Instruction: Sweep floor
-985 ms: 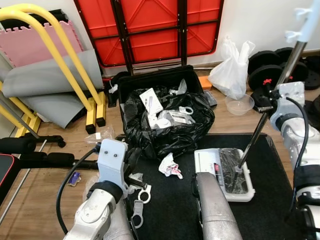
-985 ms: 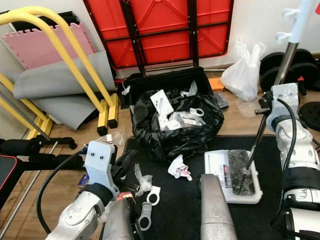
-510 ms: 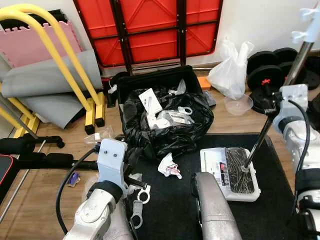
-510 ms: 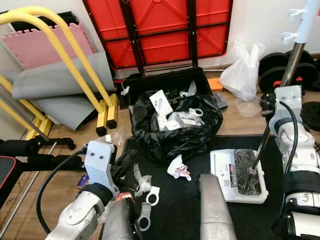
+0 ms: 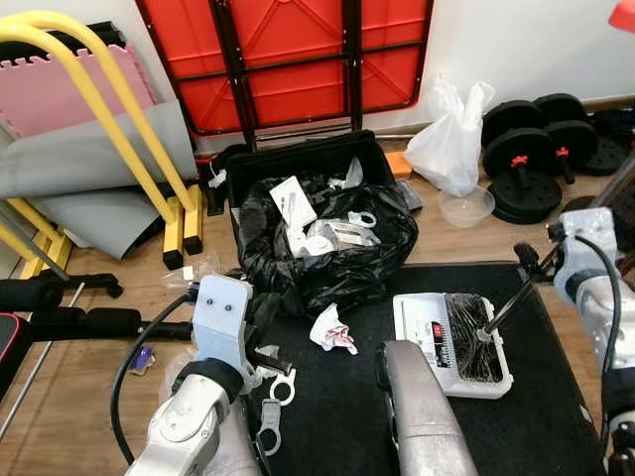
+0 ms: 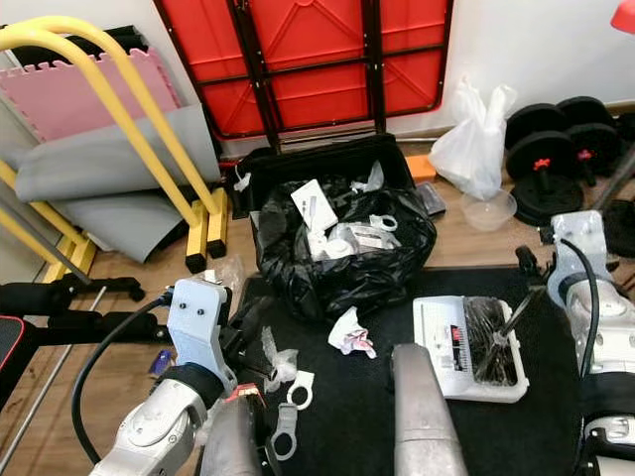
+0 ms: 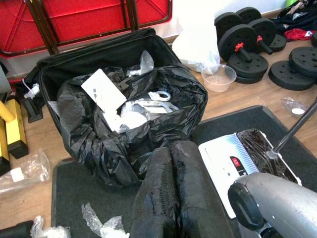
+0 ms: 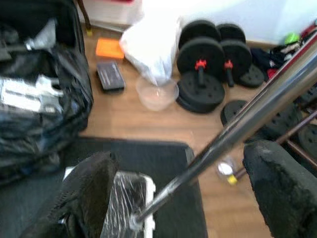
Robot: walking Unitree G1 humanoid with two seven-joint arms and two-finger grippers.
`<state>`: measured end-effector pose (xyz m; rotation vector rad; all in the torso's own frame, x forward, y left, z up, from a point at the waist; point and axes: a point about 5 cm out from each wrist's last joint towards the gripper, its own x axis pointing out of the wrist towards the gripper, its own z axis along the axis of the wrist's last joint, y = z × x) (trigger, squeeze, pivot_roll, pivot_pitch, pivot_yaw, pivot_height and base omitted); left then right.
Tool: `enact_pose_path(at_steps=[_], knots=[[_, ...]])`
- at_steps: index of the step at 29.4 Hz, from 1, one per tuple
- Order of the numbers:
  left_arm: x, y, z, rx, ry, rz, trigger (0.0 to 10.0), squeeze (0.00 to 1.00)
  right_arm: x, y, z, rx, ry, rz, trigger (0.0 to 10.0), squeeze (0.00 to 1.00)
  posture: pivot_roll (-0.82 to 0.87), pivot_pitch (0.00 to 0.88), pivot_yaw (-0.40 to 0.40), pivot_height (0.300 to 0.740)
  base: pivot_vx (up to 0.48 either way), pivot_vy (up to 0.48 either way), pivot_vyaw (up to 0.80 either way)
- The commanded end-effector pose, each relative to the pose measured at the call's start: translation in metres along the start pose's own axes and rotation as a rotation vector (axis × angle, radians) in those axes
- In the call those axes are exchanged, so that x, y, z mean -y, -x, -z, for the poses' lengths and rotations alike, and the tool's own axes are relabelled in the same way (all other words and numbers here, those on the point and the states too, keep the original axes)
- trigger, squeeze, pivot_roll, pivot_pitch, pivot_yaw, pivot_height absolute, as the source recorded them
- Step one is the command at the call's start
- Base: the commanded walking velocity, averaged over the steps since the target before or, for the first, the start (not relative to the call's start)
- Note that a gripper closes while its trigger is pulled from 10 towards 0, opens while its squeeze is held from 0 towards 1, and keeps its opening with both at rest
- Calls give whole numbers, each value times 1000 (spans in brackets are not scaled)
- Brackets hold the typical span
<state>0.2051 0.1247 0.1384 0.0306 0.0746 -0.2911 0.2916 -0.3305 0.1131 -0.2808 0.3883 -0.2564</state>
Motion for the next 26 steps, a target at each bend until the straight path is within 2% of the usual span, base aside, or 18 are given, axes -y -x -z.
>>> enact_pose_path(at_steps=[1,3,4,5,7,8,9,11,14,15,17,18,19,20,22,23,25,26], knots=[[-1,0,4,-19,1,16,10000,0,-7,4,16,-82,5,-31,10000,459,-147,96,46,506,0,0,0],[-1,0,4,-19,1,16,10000,0,-7,4,16,-82,5,-31,10000,459,-147,96,46,506,0,0,0],[-1,0,4,-18,2,17,10000,0,-10,6,24,-119,-5,-46,10000,0,-148,95,46,506,0,0,0],[-1,0,4,-18,2,17,10000,0,-10,6,24,-119,-5,-46,10000,0,-148,95,46,506,0,0,0],[0,-1,4,-17,2,17,10000,0,-19,10,30,-147,-20,-88,10000,0,-156,90,43,506,0,0,0],[0,-2,4,-16,3,17,10000,0,-31,15,30,-142,-55,-156,10000,0,-158,88,42,506,0,0,0],[0,-2,4,-16,3,17,10000,0,-31,15,30,-142,-55,-156,10000,0,-158,88,42,506,0,0,0],[0,-3,4,-13,5,17,10000,0,-65,31,18,-53,-125,-365,10000,0,-165,83,40,511,0,0,0],[-1,-3,5,-13,5,16,10000,0,-76,39,11,-11,-146,-431,10000,0,-170,77,36,516,0,0,0],[-1,-4,5,-10,3,12,10000,0,-90,47,3,34,-179,-502,10000,0,-176,73,33,521,0,0,0],[-1,-4,5,-10,3,12,10000,0,-90,47,3,34,-179,-502,10000,0,-176,73,33,521,0,0,0],[-2,-4,5,-7,1,0,10000,0,-101,55,-3,74,-192,-547,10000,0,-181,65,28,526,0,0,0],[-2,-4,5,-7,1,0,10000,0,-101,55,-3,74,-192,-547,10000,0,-181,65,28,526,0,0,0],[-5,-1,8,-13,2,-37,10000,0,-116,69,-4,116,-204,-612,10000,0,-183,58,20,531,0,0,0],[-5,-1,8,-13,2,-37,10000,0,-116,69,-4,116,-204,-612,10000,0,-183,58,20,531,0,0,0],[-8,4,12,-22,5,-76,10000,0,-128,84,-3,151,-217,-681,10000,0,-185,51,13,536,0,0,0],[-8,4,12,-22,5,-76,10000,0,-128,84,-3,151,-217,-681,10000,0,-185,51,13,536,0,0,0],[-10,10,17,-35,7,-121,10000,0,-136,97,-3,190,-219,-729,10000,0,-187,39,6,541,0,0,0]])
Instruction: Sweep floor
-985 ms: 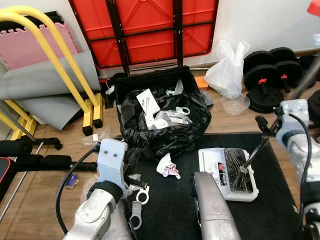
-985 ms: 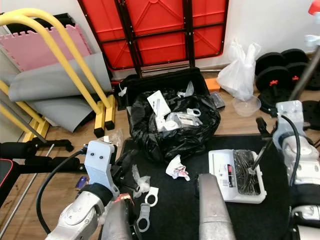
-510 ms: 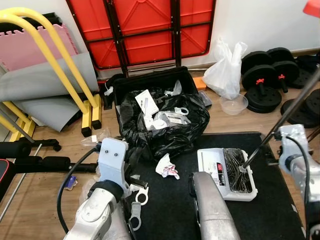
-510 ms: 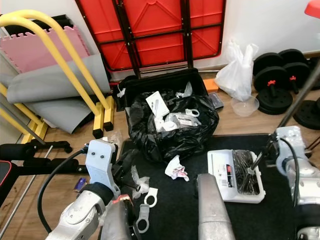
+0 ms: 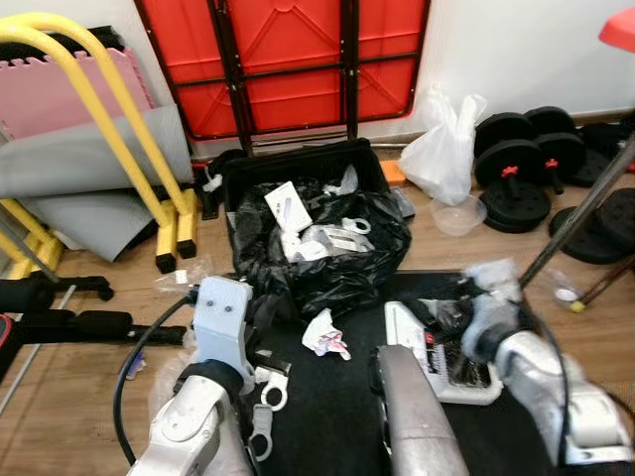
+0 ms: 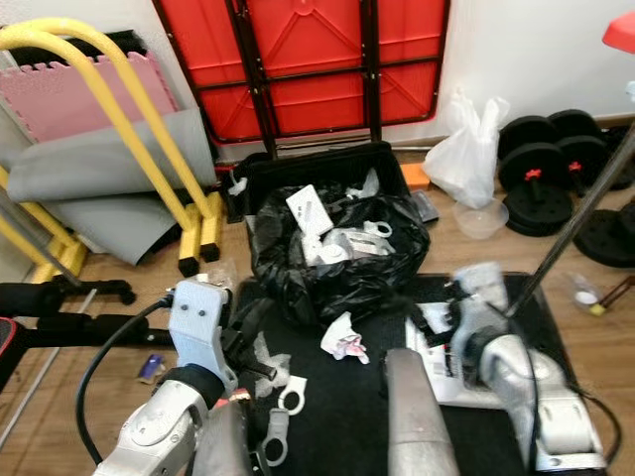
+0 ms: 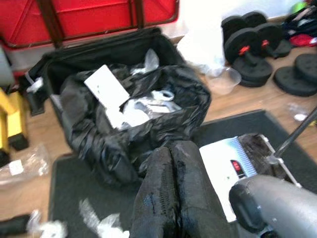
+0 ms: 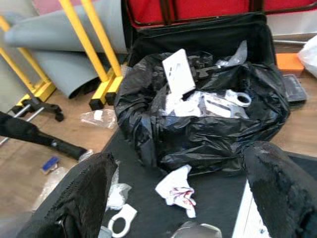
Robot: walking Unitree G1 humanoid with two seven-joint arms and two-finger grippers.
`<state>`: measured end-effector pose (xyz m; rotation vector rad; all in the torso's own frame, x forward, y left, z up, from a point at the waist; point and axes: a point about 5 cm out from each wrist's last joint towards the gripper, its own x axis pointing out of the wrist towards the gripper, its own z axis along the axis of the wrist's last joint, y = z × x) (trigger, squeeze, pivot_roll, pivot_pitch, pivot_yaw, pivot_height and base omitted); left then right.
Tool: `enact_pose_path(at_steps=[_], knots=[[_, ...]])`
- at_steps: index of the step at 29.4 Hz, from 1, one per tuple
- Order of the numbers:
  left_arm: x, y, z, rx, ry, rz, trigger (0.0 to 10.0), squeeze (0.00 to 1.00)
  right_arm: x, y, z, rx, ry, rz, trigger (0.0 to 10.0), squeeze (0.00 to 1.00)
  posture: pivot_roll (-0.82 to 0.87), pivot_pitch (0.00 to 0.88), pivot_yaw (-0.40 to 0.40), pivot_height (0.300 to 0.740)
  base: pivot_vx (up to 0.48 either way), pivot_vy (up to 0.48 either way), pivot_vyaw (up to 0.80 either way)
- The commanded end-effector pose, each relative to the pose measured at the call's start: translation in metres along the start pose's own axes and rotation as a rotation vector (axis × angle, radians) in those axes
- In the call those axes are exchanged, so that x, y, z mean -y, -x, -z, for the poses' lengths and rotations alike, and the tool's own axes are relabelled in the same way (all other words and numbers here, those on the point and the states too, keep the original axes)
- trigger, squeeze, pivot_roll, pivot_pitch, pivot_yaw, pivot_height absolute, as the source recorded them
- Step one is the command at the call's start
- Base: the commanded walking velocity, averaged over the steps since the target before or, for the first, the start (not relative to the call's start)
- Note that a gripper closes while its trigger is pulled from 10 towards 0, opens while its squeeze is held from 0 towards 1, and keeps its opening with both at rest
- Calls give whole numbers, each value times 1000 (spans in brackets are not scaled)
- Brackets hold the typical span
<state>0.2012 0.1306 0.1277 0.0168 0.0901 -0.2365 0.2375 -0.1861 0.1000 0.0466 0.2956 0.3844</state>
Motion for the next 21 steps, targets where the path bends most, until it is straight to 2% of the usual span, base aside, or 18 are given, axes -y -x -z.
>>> enact_pose_path(at_steps=[1,3,5,12,21], knots=[[-6,5,6,-21,-11,-68,10000,0,-13,2,-4,45,1,-57,10000,0,-187,39,6,541,0,0,0],[-6,5,6,-21,-11,-68,10000,0,-13,2,-4,45,1,-57,10000,0,-187,39,6,541,0,0,0],[-8,6,13,-32,-3,-132,10000,0,-25,4,-6,94,20,-116,10000,0,-186,0,-10,551,0,0,0],[-11,-2,18,-50,18,-154,10000,0,-30,-3,-12,117,44,-141,10000,0,-186,0,-5,571,0,0,0],[-11,-6,22,-56,18,-146,10000,0,-32,-7,-17,143,59,-137,10000,0,-195,0,5,601,0,0,0]])
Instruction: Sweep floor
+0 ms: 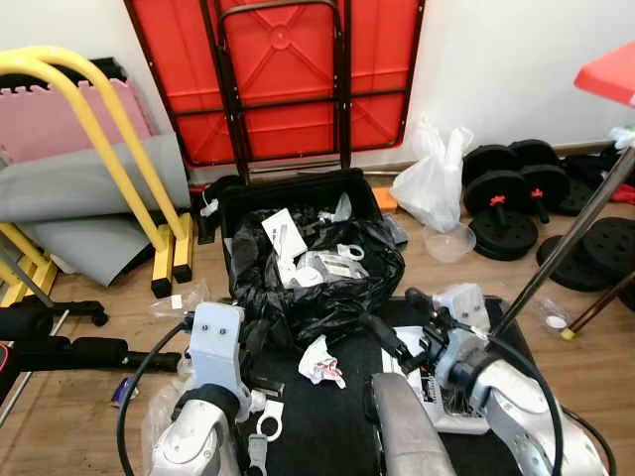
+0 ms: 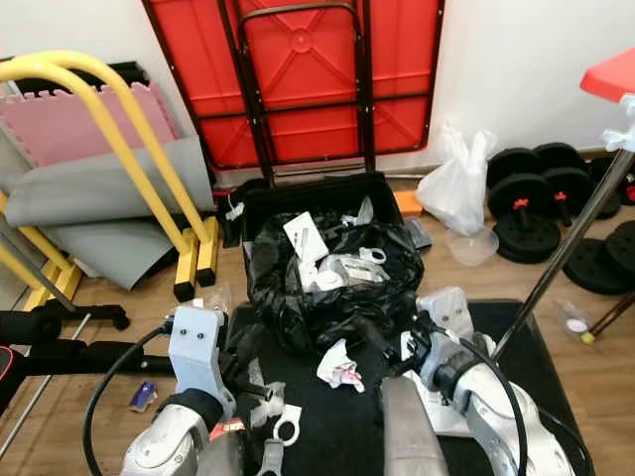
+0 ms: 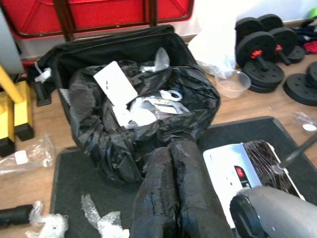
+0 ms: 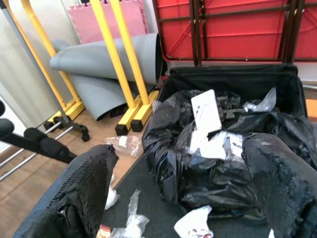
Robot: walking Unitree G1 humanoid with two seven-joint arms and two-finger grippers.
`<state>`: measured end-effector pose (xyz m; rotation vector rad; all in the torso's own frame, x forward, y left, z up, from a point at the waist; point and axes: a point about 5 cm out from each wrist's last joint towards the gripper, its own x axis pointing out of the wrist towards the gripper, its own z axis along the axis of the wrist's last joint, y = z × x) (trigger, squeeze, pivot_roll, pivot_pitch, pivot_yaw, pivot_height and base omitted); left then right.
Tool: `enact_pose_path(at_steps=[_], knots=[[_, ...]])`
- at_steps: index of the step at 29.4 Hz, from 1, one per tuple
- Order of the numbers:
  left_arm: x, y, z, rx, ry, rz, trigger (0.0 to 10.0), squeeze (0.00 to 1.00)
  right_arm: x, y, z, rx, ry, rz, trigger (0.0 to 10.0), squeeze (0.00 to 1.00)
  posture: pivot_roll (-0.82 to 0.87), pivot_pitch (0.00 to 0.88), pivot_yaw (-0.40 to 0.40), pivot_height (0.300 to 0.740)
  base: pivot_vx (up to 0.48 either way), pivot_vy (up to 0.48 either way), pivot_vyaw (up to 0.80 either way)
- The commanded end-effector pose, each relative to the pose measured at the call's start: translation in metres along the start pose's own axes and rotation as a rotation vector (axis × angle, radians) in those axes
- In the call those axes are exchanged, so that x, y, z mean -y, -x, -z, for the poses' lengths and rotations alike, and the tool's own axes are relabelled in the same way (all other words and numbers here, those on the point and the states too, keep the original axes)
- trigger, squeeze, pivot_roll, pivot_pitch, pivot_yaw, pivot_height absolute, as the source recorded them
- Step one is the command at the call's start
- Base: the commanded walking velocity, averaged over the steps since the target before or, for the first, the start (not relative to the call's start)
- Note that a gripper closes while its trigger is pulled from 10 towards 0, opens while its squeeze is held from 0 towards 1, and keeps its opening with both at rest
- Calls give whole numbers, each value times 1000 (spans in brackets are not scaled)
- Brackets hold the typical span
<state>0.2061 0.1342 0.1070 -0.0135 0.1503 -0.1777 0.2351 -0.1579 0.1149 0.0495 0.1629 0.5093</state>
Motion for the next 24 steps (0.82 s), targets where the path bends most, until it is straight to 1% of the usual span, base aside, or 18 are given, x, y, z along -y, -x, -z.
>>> enact_pose_path(at_steps=[1,2,6,12,13,15,19,24], knots=[[-7,-2,1,6,-25,-90,10000,0,-3,-4,-3,22,21,-15,10000,0,-195,0,5,606,0,0,0],[-7,-2,1,6,-25,-90,10000,0,-3,-4,-3,22,21,-15,10000,0,-195,0,5,606,0,0,0],[-1,-6,2,7,-39,-57,10000,0,-6,-13,-4,27,32,-36,10000,0,-179,0,-8,631,0,0,0],[-4,-8,6,-22,-60,-77,10000,0,-7,-18,-3,24,33,-42,10000,0,-175,0,-12,651,0,0,0],[-5,-9,6,-23,-57,-81,10000,0,-6,-19,-3,23,33,-42,10000,0,-176,0,-13,661,-480,0,0],[-5,-10,6,-18,-55,-81,10000,0,-6,-20,-3,22,33,-42,10000,0,-175,0,-13,666,0,0,0],[-7,-15,9,-10,-27,-60,10000,0,-2,-24,2,10,36,-29,10000,0,-173,0,-12,681,0,0,0],[-6,-22,9,-1,-20,-32,10000,0,-1,-28,4,10,43,-24,10000,0,-184,0,0,701,0,0,0]])
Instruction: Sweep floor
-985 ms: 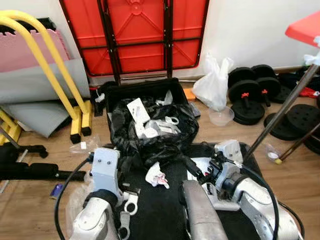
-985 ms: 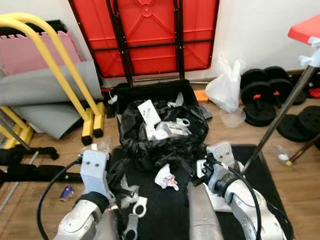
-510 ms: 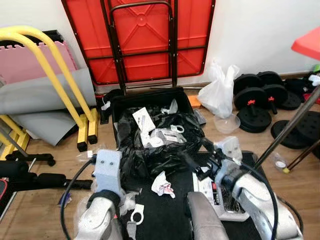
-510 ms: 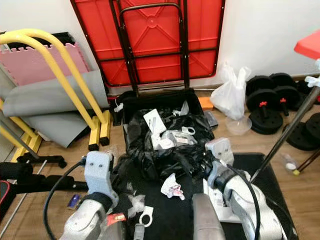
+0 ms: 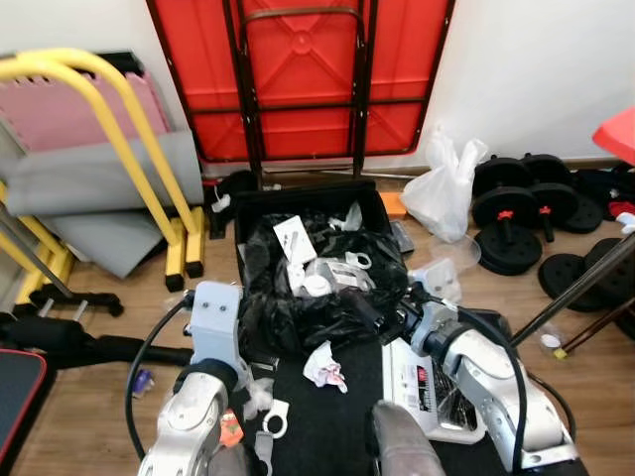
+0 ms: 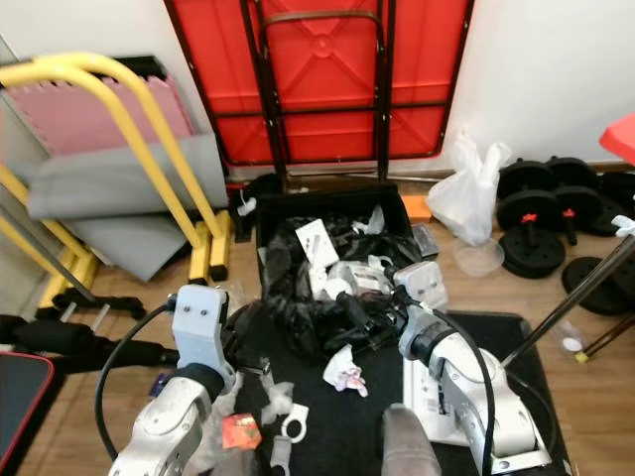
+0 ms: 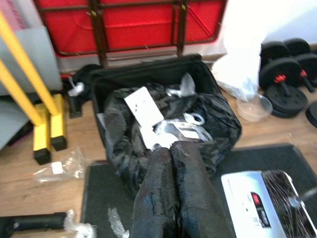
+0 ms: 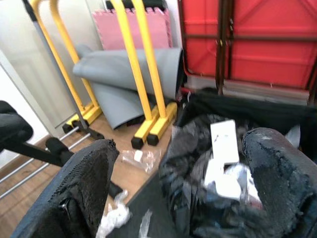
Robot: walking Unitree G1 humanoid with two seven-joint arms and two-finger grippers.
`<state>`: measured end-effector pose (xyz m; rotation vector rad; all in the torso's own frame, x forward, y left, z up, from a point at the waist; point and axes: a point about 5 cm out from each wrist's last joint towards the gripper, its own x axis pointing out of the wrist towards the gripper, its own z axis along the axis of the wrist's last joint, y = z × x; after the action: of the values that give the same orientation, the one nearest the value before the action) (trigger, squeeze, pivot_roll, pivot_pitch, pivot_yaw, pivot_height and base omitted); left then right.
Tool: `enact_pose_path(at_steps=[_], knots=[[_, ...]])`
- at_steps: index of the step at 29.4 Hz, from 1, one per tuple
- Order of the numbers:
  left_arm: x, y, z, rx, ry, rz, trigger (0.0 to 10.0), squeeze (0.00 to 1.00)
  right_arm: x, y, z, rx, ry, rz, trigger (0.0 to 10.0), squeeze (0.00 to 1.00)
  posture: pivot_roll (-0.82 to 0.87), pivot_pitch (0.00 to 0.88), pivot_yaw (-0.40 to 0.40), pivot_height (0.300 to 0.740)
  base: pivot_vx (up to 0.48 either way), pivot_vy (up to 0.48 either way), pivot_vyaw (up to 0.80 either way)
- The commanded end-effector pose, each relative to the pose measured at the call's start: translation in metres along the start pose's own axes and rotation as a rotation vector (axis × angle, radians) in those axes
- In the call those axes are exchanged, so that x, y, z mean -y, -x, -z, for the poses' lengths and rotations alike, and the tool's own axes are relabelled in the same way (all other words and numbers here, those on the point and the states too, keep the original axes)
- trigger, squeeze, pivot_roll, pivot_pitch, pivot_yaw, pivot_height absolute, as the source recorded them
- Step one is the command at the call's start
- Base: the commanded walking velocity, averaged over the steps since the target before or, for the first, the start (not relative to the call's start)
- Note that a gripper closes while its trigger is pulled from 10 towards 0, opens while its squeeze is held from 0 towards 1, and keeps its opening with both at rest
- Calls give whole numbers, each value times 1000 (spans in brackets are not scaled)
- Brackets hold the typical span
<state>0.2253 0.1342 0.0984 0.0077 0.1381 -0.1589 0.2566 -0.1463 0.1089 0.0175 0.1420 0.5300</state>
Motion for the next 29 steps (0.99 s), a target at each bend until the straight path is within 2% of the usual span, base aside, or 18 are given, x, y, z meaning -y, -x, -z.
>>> enact_pose_path(at_steps=[1,8,13,29], knots=[[-2,-3,4,-7,10,-5,10000,0,-1,-3,2,0,7,-6,10000,0,-183,0,2,706,0,0,0],[-1,-5,4,0,25,-5,10000,0,0,-5,1,5,11,-7,10000,0,-178,0,-14,726,0,0,0],[-2,-6,3,14,16,-12,10000,0,2,-6,1,7,16,-8,10000,0,-178,0,-20,740,-338,0,0],[-5,-9,-1,35,-29,-23,10000,0,5,-7,-1,12,42,-3,10000,0,-185,0,-11,740,0,0,0]])
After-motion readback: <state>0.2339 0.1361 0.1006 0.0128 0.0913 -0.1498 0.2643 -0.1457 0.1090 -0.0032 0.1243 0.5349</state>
